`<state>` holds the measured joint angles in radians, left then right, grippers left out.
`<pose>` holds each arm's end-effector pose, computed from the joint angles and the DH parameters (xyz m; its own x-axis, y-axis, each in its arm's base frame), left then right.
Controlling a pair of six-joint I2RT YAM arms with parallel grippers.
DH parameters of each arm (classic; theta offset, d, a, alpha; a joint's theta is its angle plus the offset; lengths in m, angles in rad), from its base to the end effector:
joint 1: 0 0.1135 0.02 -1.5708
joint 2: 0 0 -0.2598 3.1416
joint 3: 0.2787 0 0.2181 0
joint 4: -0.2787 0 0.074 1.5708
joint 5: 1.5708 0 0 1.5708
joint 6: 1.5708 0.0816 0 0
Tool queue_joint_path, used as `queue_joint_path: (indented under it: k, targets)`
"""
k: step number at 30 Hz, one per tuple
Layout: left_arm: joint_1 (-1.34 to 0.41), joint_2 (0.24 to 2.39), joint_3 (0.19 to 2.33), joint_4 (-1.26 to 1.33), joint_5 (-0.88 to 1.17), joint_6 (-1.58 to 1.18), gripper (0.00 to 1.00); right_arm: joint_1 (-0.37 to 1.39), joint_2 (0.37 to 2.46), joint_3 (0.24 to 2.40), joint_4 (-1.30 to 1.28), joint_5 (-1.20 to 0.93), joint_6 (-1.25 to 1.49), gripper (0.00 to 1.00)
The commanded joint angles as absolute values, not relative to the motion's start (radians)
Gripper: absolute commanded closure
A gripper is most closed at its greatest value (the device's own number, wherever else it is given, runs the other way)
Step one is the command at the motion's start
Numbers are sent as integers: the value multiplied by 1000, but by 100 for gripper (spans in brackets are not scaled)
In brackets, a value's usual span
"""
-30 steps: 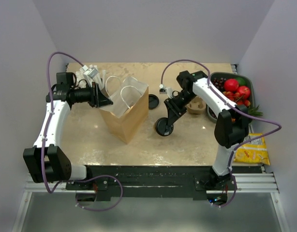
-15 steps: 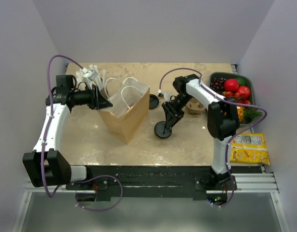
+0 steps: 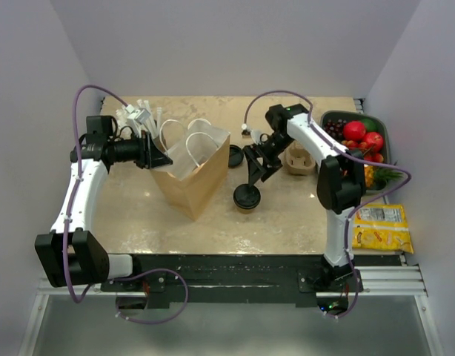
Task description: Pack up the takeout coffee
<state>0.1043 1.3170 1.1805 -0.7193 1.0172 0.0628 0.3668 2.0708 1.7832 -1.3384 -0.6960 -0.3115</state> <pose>0.2532 -0.0433 0.3076 -0.7181 -0.0420 -0.6946 0.5461 0.5847 -0.5999 0.3127 0.1762 0.2031 -0.8130 -0.5643 -0.1437 -0.5162 0.5842 0.6263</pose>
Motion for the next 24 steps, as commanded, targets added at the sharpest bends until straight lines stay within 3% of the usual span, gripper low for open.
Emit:
queue_joint_path:
  k: [1, 4, 7, 11, 16, 24]
  targets:
    - [104, 1324, 1193, -710, 1028, 55, 69, 319, 2014, 1937, -1284, -679, -392, 12]
    - [104, 1325, 1204, -704, 1026, 54, 69, 314, 1926, 1938, -1209, -719, -531, 1]
    - [106, 1319, 1223, -698, 1029, 48, 69, 333, 1749, 1760, -1010, -735, -766, 1]
    - [106, 1316, 1226, -710, 1032, 54, 69, 373, 1614, 1542, -933, -729, -1127, 1]
    - [104, 1305, 1209, -710, 1032, 51, 69, 455, 1624, 1522, -1069, -706, -1412, 1]
    - [106, 1287, 1192, -709, 1020, 49, 69, 526, 1695, 1493, -1161, -650, -1557, 1]
